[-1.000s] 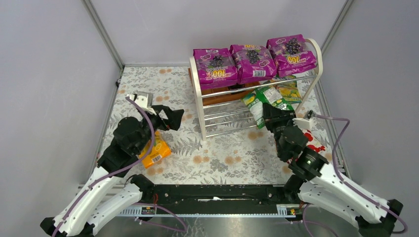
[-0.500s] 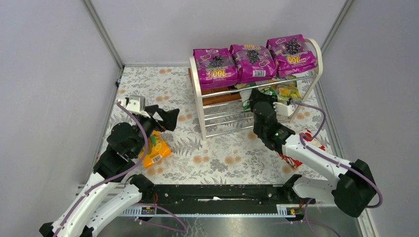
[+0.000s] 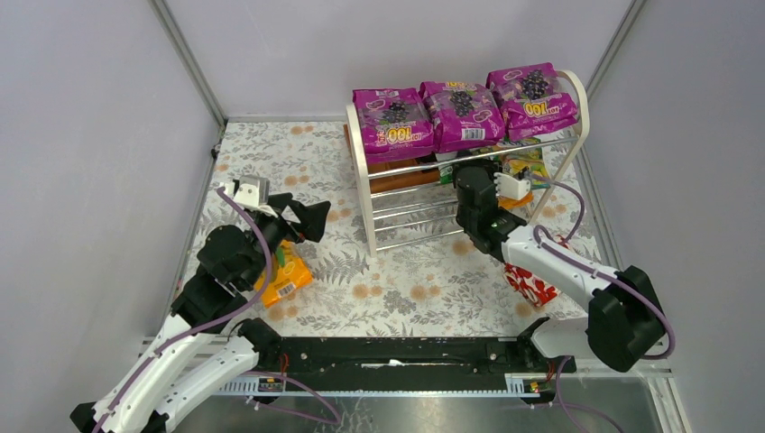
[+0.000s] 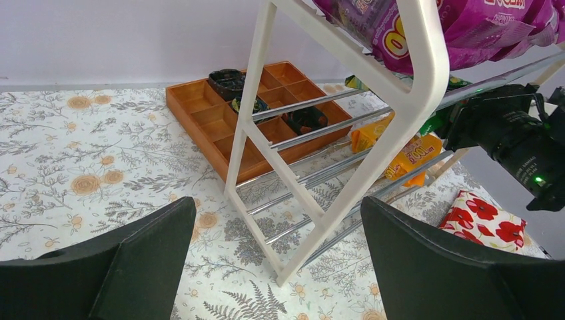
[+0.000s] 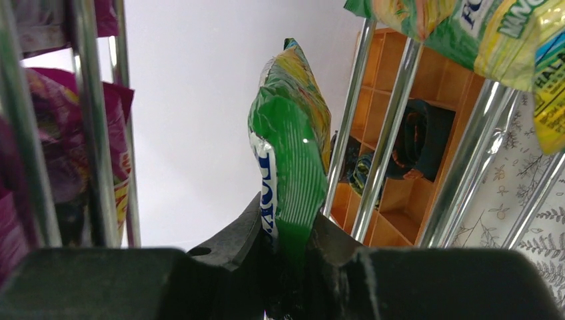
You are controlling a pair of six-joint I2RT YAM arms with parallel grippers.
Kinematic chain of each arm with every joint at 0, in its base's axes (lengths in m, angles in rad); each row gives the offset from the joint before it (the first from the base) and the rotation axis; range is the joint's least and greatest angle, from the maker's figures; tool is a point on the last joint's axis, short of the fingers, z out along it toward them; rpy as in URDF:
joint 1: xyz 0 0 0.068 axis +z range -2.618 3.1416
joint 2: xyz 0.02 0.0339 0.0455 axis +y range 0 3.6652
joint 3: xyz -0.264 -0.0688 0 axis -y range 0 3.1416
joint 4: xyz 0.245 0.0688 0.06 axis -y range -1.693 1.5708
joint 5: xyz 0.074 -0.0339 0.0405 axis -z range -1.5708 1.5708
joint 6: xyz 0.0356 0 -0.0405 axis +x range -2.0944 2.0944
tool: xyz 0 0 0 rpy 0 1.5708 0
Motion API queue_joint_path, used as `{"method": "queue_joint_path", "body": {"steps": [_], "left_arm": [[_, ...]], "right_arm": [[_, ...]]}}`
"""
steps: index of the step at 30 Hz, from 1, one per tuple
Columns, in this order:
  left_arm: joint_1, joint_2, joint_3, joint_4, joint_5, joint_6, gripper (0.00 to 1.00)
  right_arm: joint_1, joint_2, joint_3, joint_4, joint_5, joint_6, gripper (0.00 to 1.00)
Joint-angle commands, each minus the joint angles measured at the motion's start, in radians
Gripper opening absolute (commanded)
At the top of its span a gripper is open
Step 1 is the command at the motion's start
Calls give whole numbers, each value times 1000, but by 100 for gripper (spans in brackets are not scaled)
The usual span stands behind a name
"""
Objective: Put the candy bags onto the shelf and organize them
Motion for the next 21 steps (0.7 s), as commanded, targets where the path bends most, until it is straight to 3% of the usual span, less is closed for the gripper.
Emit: {"method": "queue_joint_path", "body": {"steps": [1, 4, 8, 13, 21], "left_arm": [[-3, -9, -7, 43, -22, 19, 99], [-4, -2, -7, 38, -19, 19, 99], [-4, 0, -5, 39, -15, 19, 99], [-4, 7, -4, 38, -8, 19, 99], [-4, 22, -2, 41, 0, 17, 99]], "right_arm": [[-29, 36, 73, 22, 12, 37, 10], [-31, 41, 92, -48, 9, 29, 16], [-34, 28, 106, -129, -11, 13, 32], [-35, -30, 109, -216, -36, -59, 59], [-35, -187, 61, -375, -69, -158, 67]]}}
